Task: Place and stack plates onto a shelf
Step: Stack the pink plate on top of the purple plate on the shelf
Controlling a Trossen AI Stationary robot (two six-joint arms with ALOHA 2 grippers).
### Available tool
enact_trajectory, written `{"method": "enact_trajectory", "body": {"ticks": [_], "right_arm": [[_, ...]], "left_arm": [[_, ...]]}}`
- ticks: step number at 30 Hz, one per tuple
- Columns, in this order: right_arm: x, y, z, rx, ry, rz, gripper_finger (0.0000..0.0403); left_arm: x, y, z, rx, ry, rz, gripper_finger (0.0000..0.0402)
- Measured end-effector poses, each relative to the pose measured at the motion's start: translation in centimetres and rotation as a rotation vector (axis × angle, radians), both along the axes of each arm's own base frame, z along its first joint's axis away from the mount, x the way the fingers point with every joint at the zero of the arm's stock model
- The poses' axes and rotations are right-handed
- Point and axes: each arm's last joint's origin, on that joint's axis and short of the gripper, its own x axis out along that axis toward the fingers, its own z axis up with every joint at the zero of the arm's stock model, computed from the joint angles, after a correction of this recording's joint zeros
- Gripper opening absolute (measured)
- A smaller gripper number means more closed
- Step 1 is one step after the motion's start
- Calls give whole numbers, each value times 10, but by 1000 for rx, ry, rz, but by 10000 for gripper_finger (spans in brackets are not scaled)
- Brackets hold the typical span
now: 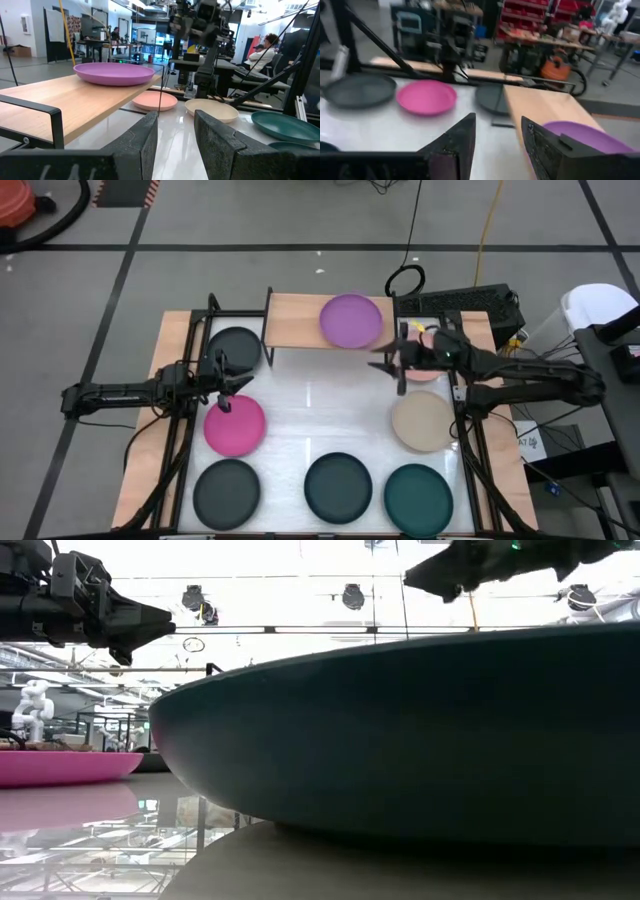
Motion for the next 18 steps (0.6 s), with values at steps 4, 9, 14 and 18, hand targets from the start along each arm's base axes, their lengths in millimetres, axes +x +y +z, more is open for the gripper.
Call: {"method": "enact_trajectory", "body": {"ticks": [4,9,14,18], "right_arm": [[-11,9,-30,42,-69,38,140],[-22,15,-56,65,-152,56,139],[-25,15,-61,63,-180,59,139],[-25,15,-61,55,-180,60,139]], "left_arm": [[0,0,0,0,0,0,133],[0,0,0,0,0,0,133],[0,0,0,0,0,0,133],[0,0,1,7,-5,1,133]]}}
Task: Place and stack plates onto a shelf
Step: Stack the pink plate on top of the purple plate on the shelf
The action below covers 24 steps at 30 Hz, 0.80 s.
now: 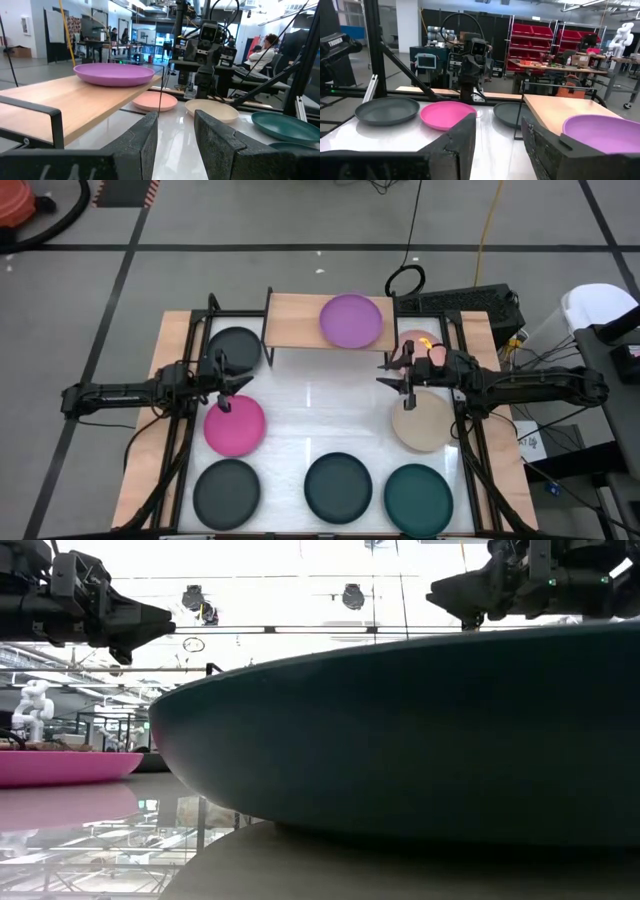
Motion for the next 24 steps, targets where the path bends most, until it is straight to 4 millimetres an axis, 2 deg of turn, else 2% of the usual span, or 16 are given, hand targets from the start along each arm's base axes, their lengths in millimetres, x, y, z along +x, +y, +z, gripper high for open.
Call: {"method": "enact_trajectory", "body": {"ticks": [7,24], "right_arm": [[0,0,0,-2,-1,1,139],[0,2,3,27,-31,40,139]], "left_arm": [[-1,0,6,56,-49,7,133],[-2,0,13,49,-129,6,133]]}}
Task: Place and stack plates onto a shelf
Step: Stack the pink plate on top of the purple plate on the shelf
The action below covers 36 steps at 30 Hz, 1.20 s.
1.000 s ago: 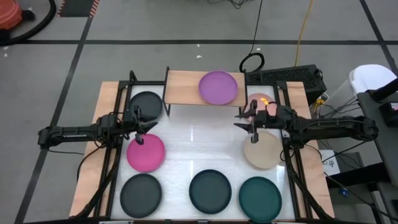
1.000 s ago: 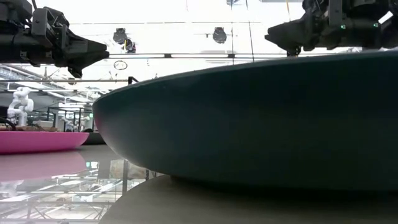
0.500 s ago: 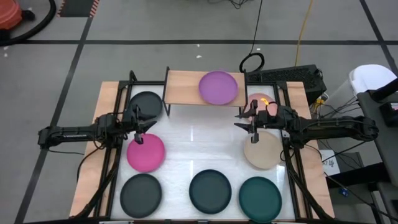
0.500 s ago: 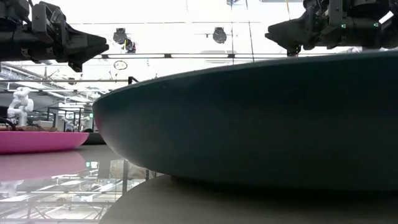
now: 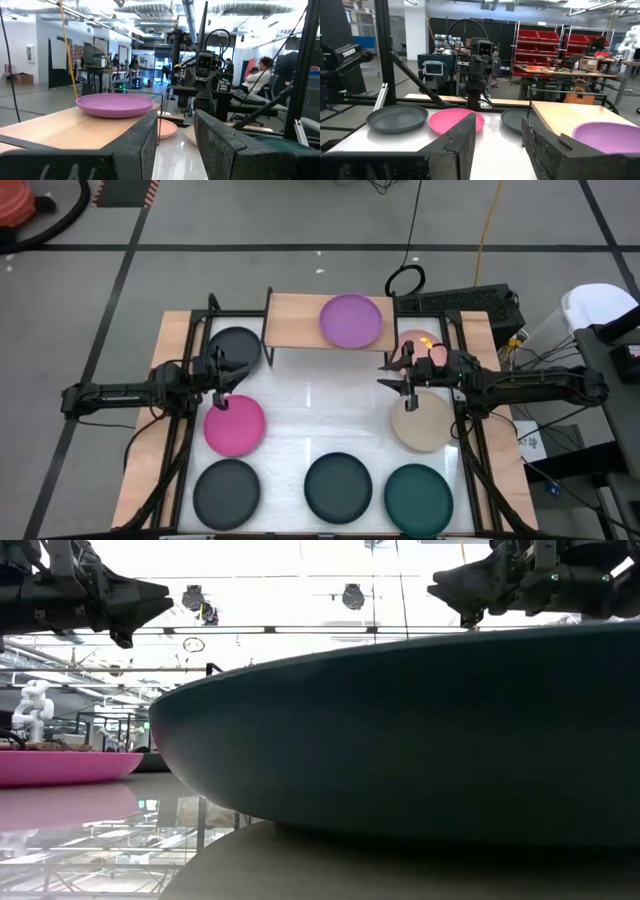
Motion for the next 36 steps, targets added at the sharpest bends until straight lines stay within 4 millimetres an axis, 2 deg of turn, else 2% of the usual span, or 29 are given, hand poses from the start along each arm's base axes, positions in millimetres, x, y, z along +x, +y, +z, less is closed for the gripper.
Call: {"method": "enact_trajectory", "body": {"ticks": [6,9,12,17,21,24,32,36], "right_arm": [[1,5,2,-3,-21,31,139],[1,7,3,-5,-30,41,139],[1,8,3,-5,-30,46,139],[1,8,3,-9,-31,47,139],[1,8,4,-10,-36,45,139],[1,8,4,-12,-36,45,139],[1,8,2,-4,-23,46,139],[1,8,2,-3,-22,46,139]], "left_arm": [[-2,0,7,-28,-77,5,133],[-3,1,21,-52,-77,17,133],[-3,2,41,-60,95,64,133],[4,7,69,-98,473,246,133],[21,11,77,-119,720,307,133],[35,13,70,-172,867,335,133],[55,15,23,-331,1259,442,133],[64,14,9,-374,1370,374,133]]}}
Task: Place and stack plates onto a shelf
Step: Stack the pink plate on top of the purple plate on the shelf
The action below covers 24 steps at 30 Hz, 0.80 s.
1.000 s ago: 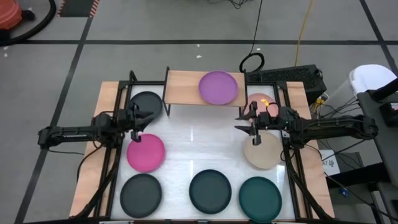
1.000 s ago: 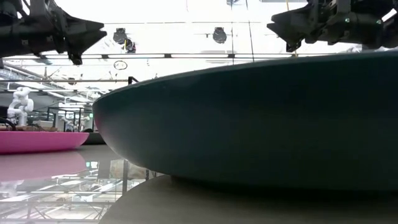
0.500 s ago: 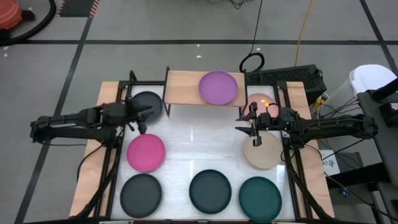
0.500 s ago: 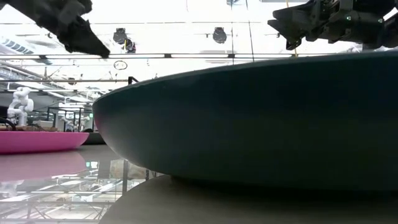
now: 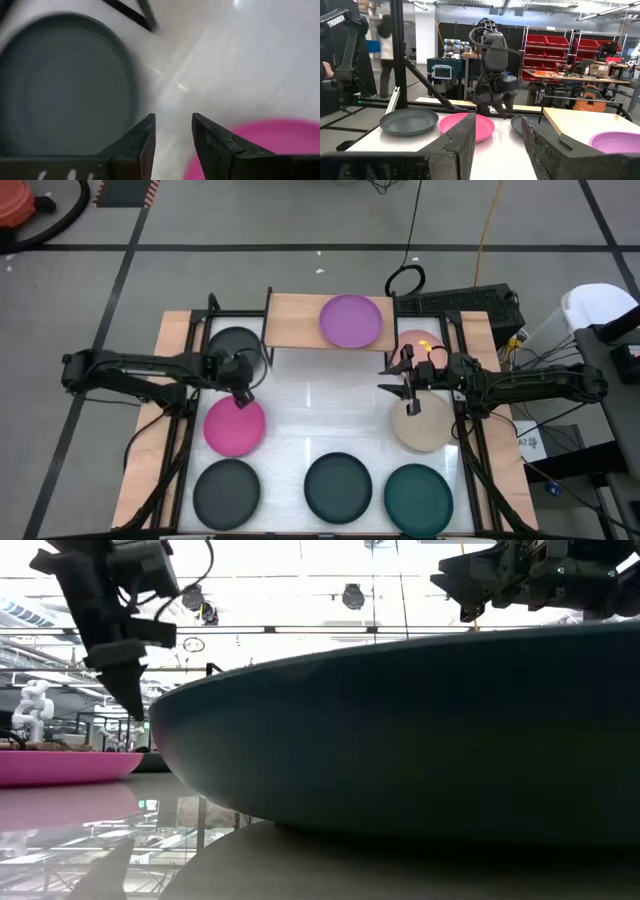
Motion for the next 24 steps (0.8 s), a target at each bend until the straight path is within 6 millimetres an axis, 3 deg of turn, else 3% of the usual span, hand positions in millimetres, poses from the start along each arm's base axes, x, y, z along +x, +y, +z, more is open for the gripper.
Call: {"method": "enact_trajectory", "body": {"ticks": [13,24], "right_arm": [[0,0,0,1,2,0,139],[0,0,0,1,5,0,139]], "left_arm": [[21,-4,-31,-207,148,-221,133],[34,-3,-48,-218,178,-275,133]]}}
